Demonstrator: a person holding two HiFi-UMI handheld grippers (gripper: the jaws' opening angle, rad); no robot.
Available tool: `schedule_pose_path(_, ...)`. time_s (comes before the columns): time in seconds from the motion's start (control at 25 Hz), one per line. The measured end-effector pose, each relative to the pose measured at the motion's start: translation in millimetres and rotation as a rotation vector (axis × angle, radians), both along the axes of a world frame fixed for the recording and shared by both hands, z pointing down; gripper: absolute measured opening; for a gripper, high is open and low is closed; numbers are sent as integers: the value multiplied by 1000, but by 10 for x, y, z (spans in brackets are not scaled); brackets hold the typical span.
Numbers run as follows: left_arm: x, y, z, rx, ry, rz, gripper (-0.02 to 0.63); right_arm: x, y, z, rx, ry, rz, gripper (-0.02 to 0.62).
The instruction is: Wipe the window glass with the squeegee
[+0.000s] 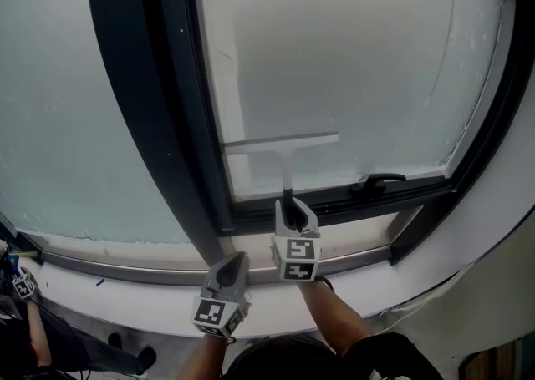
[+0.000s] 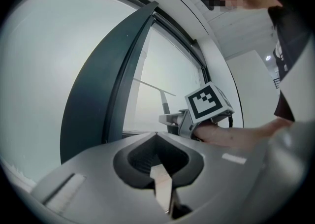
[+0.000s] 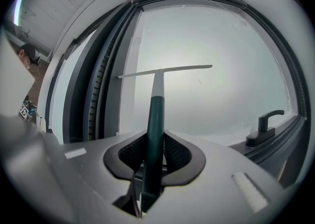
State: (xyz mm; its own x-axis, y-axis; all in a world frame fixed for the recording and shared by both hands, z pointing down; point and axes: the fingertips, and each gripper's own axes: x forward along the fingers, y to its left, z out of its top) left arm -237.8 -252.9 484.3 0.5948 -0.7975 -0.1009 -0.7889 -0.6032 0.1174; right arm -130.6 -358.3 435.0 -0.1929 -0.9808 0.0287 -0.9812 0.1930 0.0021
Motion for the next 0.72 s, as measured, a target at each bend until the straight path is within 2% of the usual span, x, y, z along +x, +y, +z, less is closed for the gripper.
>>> schedule_pose_path(0.72, 7, 53, 69, -26, -5, 12, -2, 31, 79, 356, -65, 7, 7, 86)
